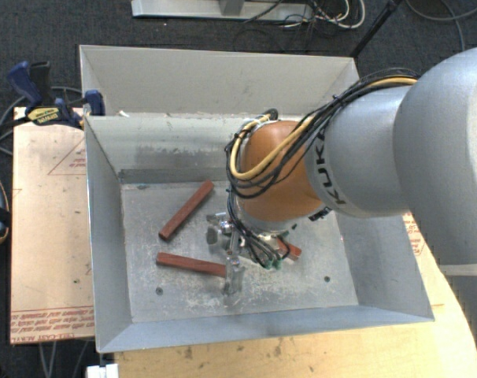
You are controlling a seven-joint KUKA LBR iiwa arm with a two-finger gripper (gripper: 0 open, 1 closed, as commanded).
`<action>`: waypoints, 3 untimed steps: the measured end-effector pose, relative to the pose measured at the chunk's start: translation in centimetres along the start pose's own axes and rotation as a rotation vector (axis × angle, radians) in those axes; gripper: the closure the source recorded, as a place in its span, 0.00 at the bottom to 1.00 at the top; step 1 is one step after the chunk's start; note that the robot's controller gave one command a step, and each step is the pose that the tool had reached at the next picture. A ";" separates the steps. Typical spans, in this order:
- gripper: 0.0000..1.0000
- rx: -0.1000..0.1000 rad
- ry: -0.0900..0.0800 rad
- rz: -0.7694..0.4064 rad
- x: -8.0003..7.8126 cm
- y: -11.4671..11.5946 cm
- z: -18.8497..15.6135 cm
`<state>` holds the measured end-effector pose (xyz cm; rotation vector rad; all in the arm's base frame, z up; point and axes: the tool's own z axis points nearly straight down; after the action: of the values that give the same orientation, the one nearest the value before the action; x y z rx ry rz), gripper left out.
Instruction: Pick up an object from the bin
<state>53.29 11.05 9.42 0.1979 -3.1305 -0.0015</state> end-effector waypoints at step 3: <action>1.00 -0.001 -0.016 -0.082 -1.8 5.3 -15.5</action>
Offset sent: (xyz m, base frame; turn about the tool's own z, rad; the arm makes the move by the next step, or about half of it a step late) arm 0.0192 0.0340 -0.0242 -0.0687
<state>54.47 16.53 24.94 0.3277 -3.1358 -0.0044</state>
